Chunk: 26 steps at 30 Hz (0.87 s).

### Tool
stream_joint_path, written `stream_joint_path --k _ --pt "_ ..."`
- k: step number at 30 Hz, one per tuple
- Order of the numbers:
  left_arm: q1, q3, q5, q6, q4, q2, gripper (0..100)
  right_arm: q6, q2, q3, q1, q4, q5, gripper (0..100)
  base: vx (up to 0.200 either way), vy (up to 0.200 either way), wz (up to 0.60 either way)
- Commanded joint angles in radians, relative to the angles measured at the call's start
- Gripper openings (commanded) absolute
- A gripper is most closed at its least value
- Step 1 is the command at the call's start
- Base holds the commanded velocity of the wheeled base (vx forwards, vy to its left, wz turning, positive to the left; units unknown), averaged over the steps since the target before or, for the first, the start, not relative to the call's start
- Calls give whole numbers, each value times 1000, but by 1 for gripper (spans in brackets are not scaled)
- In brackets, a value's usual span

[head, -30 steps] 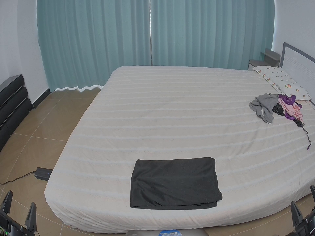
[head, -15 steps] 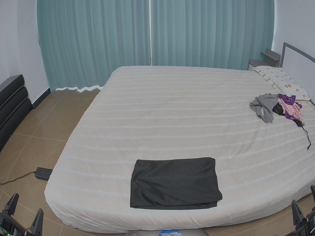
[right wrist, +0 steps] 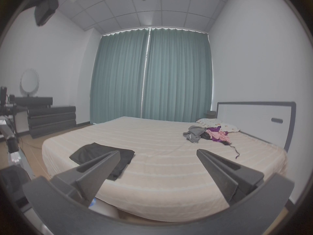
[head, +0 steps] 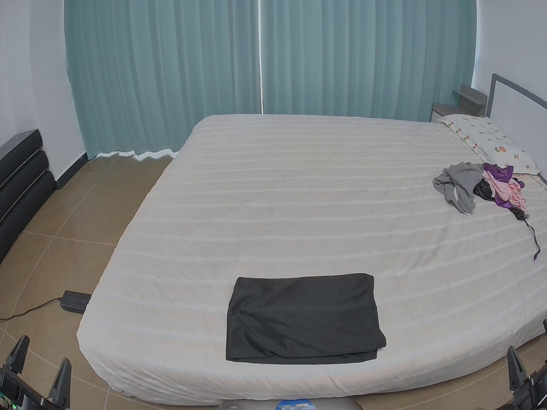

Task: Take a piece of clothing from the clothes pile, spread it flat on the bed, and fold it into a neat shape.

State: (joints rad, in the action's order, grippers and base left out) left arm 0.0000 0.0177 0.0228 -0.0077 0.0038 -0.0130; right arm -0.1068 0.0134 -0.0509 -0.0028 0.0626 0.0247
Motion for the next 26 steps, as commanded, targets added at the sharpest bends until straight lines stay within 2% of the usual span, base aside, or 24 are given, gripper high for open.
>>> stream_joint_path --k 1,3,5,9,11,12,13,17,22,26 --pt "0 -18 -1 3 -1 10 100 -1 -13 2 1 -1 -19 100 0 0 0" --pt "0 -18 0 8 -1 10 100 104 -12 0 1 2 -25 100 0 0 0" --pt "0 -18 0 6 -1 10 100 125 -12 2 1 -1 -43 100 0 0 0" --pt "0 -18 3 6 -2 8 100 107 -12 2 1 -1 -37 100 0 0 0" --pt "0 -18 3 6 -2 8 100 96 -12 2 1 -1 -12 100 0 0 0" --pt "0 -18 3 6 -2 8 100 84 -12 3 1 -1 37 100 0 0 0" --pt "0 -18 3 6 -2 8 100 79 -10 3 0 -3 44 100 0 0 0" --pt "0 -18 3 6 -2 8 100 32 -12 11 0 -1 0 100 0 0 0" --pt "0 -18 3 6 -2 8 100 75 -12 51 0 -67 8 100 0 0 0" --pt "0 -18 3 6 -2 8 100 99 -12 51 0 -67 -12 100 0 0 0"
